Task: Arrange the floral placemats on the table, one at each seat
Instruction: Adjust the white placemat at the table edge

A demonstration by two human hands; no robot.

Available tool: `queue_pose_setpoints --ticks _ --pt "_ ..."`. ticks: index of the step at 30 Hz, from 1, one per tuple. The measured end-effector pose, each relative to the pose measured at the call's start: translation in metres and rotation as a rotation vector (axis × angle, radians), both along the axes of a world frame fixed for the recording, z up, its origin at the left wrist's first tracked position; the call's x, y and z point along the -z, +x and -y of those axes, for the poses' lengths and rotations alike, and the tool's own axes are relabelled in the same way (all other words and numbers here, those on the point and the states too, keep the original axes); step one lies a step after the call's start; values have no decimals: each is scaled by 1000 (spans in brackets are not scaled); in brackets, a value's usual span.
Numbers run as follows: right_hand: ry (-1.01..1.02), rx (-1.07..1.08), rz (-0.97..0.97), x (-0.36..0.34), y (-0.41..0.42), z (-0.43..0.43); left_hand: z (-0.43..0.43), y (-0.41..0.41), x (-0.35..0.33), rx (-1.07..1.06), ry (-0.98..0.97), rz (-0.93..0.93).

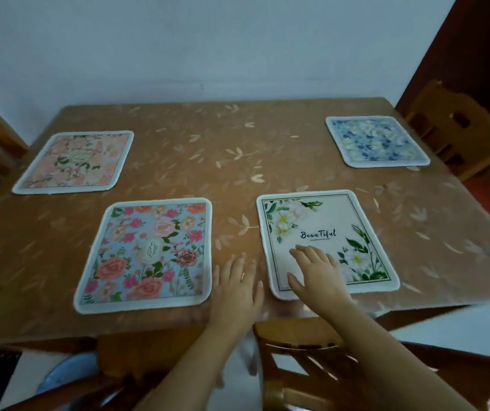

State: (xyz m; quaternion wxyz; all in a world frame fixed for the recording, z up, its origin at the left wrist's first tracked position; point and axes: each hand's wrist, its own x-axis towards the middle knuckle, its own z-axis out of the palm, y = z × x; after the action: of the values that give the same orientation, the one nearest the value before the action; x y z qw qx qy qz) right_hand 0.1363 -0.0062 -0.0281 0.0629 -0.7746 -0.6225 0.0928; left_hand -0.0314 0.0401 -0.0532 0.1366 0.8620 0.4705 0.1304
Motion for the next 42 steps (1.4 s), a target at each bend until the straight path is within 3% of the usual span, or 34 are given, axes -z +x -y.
queue_pose_setpoints --ticks 8,12,16,27,42 --pt "40 2 -21 -10 75 34 32 63 -14 -43 4 -39" --pt "88 3 -19 -17 78 55 56 71 -28 -42 4 -20" --pt "148 46 -49 -27 66 84 79 66 -42 -12 138 25" --pt "290 40 -41 -47 40 156 155 51 -55 -85 96 111" --pt "287 -70 -57 -71 132 219 239 147 -83 -244 228 118"
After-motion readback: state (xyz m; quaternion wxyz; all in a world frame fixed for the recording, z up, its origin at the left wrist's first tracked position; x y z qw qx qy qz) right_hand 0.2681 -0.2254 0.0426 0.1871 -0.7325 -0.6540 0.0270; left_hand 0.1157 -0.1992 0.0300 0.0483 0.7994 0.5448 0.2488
